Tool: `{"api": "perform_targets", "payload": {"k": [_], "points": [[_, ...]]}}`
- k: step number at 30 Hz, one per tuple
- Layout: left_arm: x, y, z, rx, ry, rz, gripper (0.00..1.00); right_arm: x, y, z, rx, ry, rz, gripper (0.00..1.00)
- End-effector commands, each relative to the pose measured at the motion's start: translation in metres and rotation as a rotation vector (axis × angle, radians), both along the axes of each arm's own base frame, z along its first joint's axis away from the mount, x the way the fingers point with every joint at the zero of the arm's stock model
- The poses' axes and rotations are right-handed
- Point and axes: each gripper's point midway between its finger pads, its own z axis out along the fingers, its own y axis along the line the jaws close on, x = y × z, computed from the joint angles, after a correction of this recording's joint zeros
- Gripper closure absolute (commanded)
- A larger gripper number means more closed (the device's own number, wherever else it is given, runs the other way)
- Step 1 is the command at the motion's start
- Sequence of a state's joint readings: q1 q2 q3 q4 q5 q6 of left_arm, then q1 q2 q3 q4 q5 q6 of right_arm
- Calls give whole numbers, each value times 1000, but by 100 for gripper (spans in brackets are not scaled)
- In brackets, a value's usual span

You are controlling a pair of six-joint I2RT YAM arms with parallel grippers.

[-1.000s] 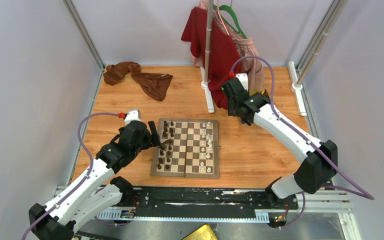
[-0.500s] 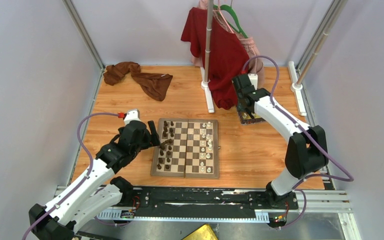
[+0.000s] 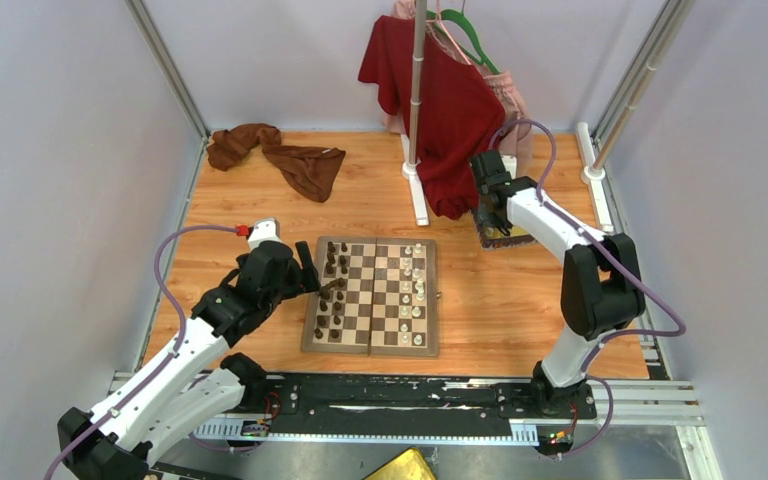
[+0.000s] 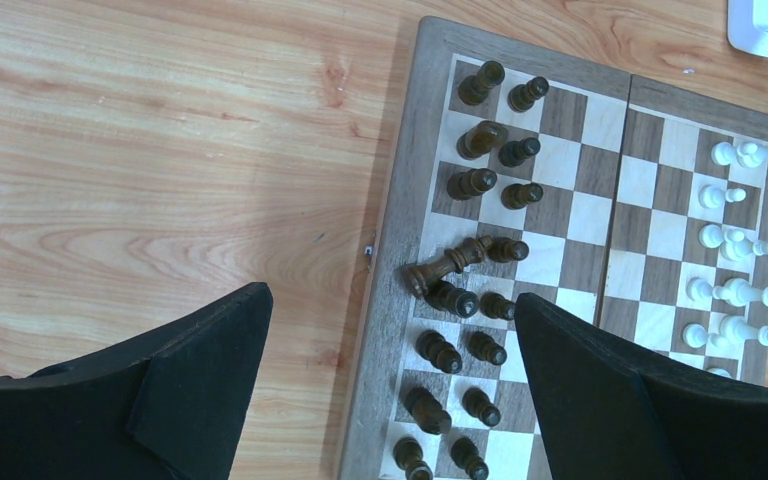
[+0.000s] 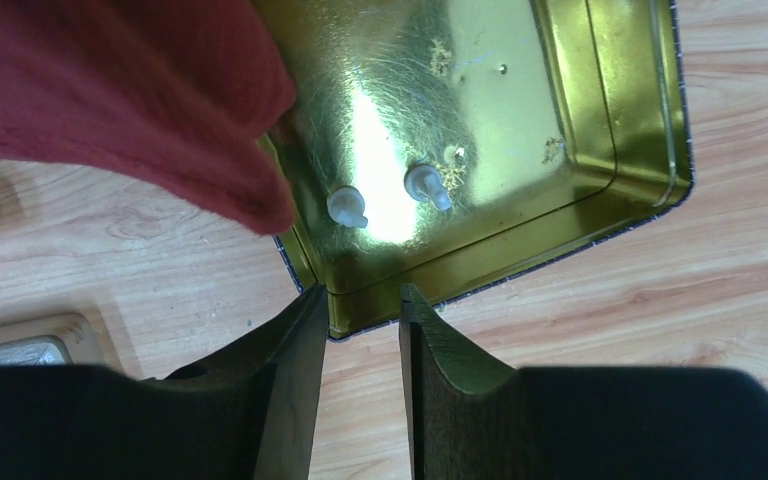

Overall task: Set up the chess pieces on the board
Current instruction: Pick up the chess piece from the storage box.

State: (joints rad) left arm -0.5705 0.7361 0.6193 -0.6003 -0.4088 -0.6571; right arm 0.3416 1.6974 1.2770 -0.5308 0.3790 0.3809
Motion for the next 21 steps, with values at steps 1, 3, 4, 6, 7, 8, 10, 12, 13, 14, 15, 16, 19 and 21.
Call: {"api": "perform_targets", "payload": {"k": [1,3,4,6,7,8,10,12,13,14,15,16,19,21], "points": [[3,4,1,14,-6,11,0,1,-2,-12,29,27,-8,64],[4,3,0,18,-4,10,0,1,-2,-16,32,38,-6,64],[4,3,-1,19,-2,7,0,0,-2,-18,32,43,-6,64],[4,2,-1,20,-1,7,0,0,-2,-23,37,54,-3,64],[5,2,-1,21,0,8,0,1,-3,-25,36,59,-4,64],[5,3,-2,21,1,10,0,1,-3,-27,37,62,-4,64],[5,2,-2,21,3,8,0,2,-4,-30,40,66,-3,64],[5,2,-3,20,5,8,0,2,-5,-33,41,72,-5,64],[5,1,-4,19,6,7,0,3,-6,-34,42,73,-6,64],[6,1,-4,20,7,6,0,4,-7,-35,44,74,-6,64],[6,1,-4,20,7,5,0,5,-7,-37,46,75,-7,64],[6,1,-4,20,8,5,0,6,-8,-37,47,75,-7,64],[7,0,-5,19,11,3,0,8,-9,-40,47,77,-9,64],[7,0,-6,21,15,5,0,11,-10,-41,50,76,-10,64]]}}
